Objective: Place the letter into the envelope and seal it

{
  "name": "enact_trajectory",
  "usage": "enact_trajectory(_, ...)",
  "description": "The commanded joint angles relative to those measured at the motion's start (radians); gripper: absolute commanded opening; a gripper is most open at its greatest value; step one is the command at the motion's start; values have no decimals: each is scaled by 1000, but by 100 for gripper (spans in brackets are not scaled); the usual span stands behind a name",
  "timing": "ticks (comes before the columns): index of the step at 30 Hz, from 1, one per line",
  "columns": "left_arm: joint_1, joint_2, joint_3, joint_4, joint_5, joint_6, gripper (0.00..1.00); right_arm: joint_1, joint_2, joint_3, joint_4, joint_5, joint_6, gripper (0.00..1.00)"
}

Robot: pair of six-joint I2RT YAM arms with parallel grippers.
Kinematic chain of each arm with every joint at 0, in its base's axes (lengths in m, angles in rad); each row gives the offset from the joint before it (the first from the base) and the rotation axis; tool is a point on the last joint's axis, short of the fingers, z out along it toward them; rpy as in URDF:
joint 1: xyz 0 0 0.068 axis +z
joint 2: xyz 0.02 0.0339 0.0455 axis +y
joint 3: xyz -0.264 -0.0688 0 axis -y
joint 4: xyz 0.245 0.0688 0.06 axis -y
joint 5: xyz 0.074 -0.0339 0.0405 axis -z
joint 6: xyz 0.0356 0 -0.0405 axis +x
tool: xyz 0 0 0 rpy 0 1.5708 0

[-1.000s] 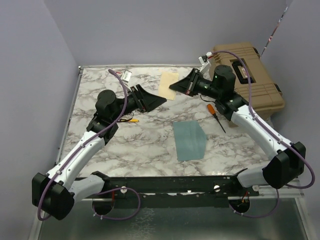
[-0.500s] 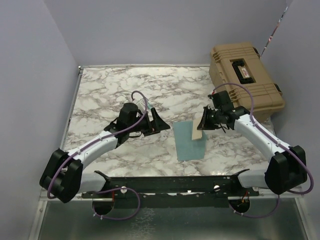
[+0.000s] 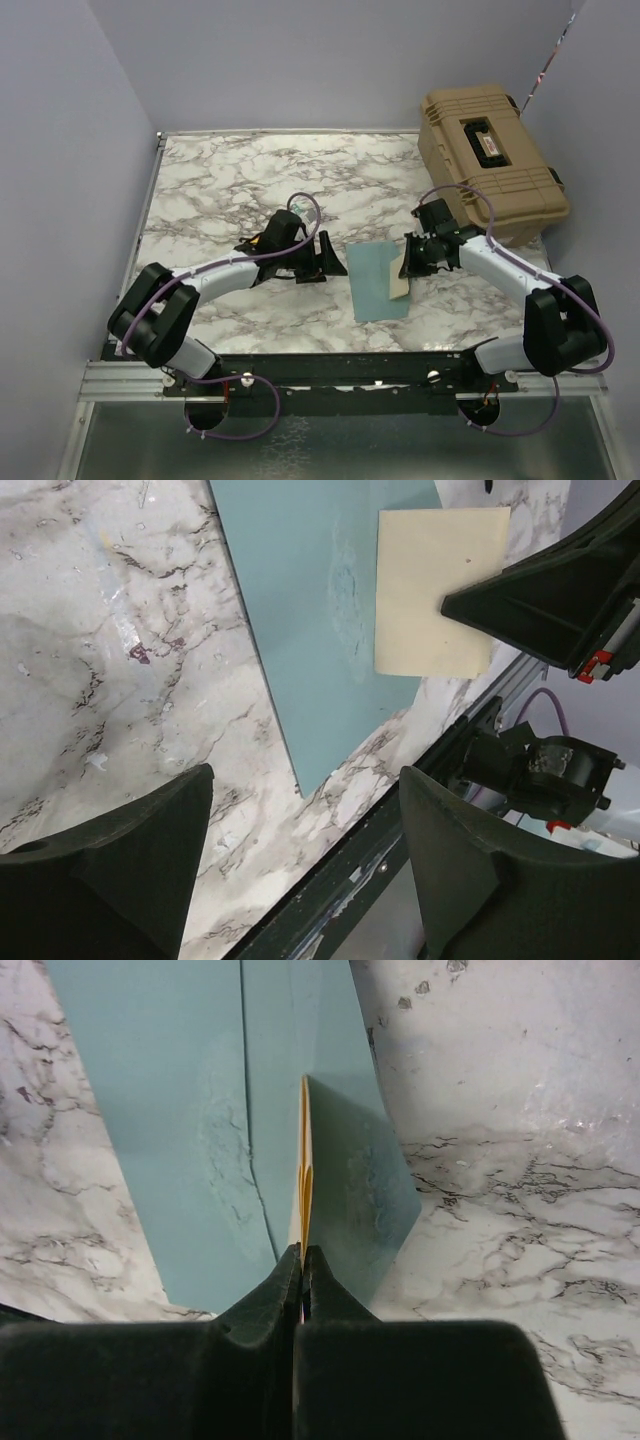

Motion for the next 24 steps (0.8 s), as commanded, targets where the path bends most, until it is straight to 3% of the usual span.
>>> enact_trajectory(1,-24,39,36,-19,-67,4,75,-3,-11,-57,81,-1,-34,0)
enact_trajectory(8,-33,134,74,-41,-114,-88,66,-3,-32,-164,201,-60,-21,0)
enact_trajectory(12,-45,160,103,-122,-212,-86,65,-3,-33,-172,250,-69,21,0)
enact_trajectory(24,-126,301,199,-139,-340,-143,62,-2,110,-163,376,-203,64,0)
